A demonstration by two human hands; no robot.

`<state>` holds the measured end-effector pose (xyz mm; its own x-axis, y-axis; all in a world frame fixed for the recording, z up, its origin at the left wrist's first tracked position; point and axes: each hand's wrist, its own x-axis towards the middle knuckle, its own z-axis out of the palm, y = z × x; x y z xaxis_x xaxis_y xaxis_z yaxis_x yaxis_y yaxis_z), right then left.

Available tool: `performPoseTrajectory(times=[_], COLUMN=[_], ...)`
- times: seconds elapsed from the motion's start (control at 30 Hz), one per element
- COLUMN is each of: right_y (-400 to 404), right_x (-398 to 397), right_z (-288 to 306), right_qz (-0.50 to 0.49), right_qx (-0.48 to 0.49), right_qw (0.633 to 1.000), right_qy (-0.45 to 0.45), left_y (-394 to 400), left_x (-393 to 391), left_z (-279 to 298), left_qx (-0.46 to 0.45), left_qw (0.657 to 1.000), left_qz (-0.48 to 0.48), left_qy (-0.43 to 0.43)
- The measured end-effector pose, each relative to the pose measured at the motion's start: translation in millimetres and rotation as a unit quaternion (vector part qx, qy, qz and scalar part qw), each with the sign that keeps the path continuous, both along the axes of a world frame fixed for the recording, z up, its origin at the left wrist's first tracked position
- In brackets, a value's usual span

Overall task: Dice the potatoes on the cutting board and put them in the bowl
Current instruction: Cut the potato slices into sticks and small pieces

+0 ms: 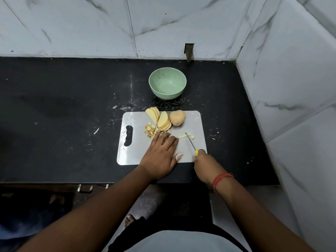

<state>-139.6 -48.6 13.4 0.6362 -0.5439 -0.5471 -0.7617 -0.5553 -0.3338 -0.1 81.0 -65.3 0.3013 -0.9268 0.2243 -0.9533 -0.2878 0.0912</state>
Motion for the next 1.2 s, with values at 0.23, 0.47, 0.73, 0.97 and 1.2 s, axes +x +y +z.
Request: performPoseTrajectory(times=[0.23,0.47,0.73,0.97,1.2], right_y=[6,11,15,19,23], right_x=[-12,-19,2,-17,-1], right_z=[-1,3,1,3,5], right_qz=[0.008,-0.015,-0.009,0.006,-0.016], right_qx=[0.010,-0.016,0.000,0.017,-0.004], right_qw=[1.000,0.999,1.000,1.000,1.000], right_qy=[0.016,-0.033,0.012,0.014,-0.023], left_y=[-1,-1,0,0,3], left_x=[-1,-1,-1,-1,-1], left_z=[-1,-1,-1,-1,-3], left_qx=[0.000,0.002,-0.007,-0.011,-0.028], left_qw=[1.000,1.000,1.000,1.000,1.000], left_qz=[0.001,0.004,0.003,0.005,0.001], left_qy=[-0.004,-0.003,-0.005,-0.003,-0.002])
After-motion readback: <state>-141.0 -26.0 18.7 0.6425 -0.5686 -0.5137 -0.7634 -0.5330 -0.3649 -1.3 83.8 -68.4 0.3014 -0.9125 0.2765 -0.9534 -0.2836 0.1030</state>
